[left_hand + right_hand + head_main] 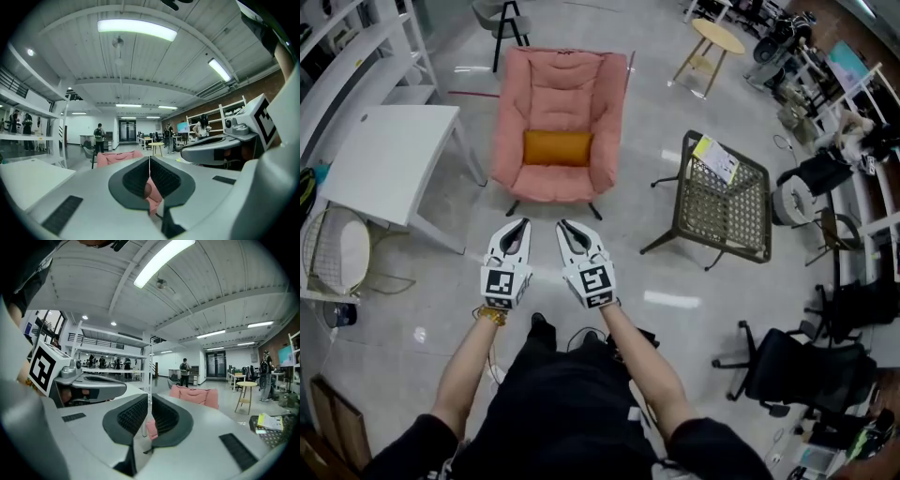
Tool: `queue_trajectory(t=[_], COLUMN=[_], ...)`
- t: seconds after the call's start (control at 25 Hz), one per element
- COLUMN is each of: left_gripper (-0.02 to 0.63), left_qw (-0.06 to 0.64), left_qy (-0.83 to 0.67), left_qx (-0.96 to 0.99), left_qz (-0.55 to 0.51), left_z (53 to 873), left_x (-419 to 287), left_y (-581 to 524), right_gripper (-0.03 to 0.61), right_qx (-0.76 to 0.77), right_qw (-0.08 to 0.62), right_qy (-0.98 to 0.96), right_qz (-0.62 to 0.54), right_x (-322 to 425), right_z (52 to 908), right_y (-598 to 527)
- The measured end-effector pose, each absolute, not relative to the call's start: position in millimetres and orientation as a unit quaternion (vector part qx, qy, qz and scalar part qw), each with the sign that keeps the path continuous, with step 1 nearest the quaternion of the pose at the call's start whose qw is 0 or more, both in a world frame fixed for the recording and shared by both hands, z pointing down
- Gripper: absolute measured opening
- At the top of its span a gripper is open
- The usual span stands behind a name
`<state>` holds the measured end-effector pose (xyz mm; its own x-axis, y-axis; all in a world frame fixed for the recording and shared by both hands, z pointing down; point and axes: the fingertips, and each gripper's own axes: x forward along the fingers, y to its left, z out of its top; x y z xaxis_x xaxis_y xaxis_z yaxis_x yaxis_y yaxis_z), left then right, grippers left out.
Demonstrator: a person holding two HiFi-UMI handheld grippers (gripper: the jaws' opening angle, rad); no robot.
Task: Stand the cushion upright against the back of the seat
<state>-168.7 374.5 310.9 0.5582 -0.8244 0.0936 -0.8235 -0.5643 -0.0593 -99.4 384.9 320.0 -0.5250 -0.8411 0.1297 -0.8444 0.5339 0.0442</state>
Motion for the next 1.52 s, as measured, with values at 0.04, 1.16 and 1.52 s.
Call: queue_trajectory(t=[0.04, 1.16, 1.52], left_gripper=[0.015, 0.016, 0.017], left_qw=[0.005, -0.005, -0.031], left_qy=[0.460, 0.473, 0.444], left_qx=[-0.886, -0.874, -0.889], left_qz=[-0.056, -0.109, -0.104], left_z=[312.4, 365.6, 403.5], left_x=[-171.7, -144.1, -176.5], left_y=[368.5, 117.3, -0.5], right_gripper=[0.017, 0.017, 0.018], right_qx=[0.486, 0.460, 0.482], right_qw=[0.068, 0.078, 0.108], right_qy=[-0.871, -0.881, -0.864], right_qz=[0.011, 0.080, 0.100], right_x=[-103.5, -63.4, -101.3], right_z=[320.2, 386.7, 417.7], right_y=[378.3, 128.4, 17.3])
